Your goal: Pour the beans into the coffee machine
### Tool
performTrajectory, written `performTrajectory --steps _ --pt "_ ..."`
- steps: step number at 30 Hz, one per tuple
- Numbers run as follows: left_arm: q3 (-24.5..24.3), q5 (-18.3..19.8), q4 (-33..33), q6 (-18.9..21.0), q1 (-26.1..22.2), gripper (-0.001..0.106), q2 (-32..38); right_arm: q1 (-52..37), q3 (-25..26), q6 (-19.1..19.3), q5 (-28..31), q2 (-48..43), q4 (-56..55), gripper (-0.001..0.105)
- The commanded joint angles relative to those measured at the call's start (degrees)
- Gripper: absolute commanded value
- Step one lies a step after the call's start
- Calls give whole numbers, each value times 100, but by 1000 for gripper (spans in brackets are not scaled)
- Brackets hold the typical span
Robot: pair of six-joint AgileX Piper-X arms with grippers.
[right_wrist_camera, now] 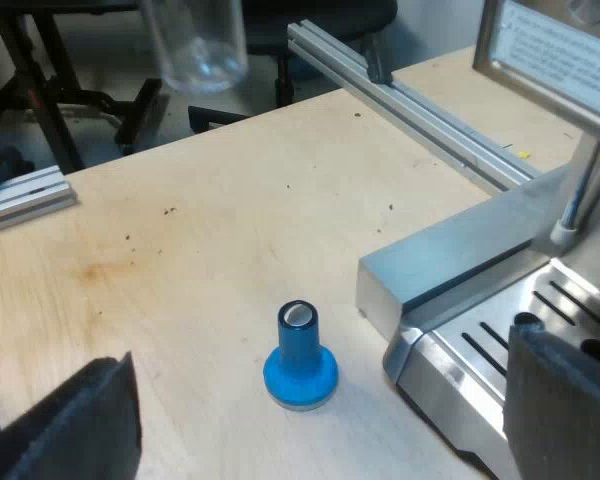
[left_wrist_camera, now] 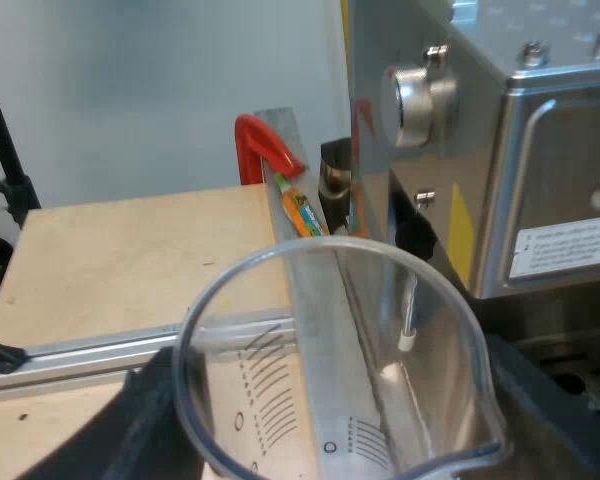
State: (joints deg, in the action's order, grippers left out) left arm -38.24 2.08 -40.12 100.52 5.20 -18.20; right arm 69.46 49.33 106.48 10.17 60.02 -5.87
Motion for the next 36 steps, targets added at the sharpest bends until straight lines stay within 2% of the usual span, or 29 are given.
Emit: performTrajectory --steps 1,5,8,12,14,16,17,18,20,22,24,27,31,34,36 --pt "312 24 455 108 -8 0 35 3 1 1 4 235 458 75" --pt "686 26 687 97 -8 0 19 3 1 -49 -21 634 939 75" --pt "942 -2 1014 165 -95 0 19 3 1 -230 -20 955 1277 75" --pt "1114 138 1233 242 -605 0 -22 3 1 -311 -20 1340 1771 75" --pt "1182 446 1362 150 -925 0 -98 3 1 -311 -20 1485 2023 75" --pt "1258 1006 1553 -60 -1324 0 -272 3 1 -311 -20 1711 2336 75" --pt "1279 1100 1594 -99 -1394 0 -330 3 1 -311 -20 1766 2385 75" --pt "1320 1379 1711 -197 -1598 0 -458 3 1 -311 -20 1875 2503 75" --pt "1380 1612 1951 -280 -1878 0 -666 3 1 -311 -20 2039 2649 75" --pt "1456 1893 2294 -315 -2093 0 -865 3 1 -311 -20 2164 2765 75" --pt "1616 2203 2926 -313 -2171 0 -1156 3 1 -311 -9 2368 2964 75" --pt "1829 2229 3600 -444 -2170 0 -1536 3 1 -311 25 2563 3192 75" --pt "2112 2229 4533 -911 -2155 0 -2117 3 1 -311 25 2701 3490 75" --pt "2316 2190 5255 -942 -2155 0 -2443 -16 1 -311 37 2752 3572 75" --pt "2391 2122 5487 -942 -2155 0 -2614 -40 1 -311 196 2766 3572 75"
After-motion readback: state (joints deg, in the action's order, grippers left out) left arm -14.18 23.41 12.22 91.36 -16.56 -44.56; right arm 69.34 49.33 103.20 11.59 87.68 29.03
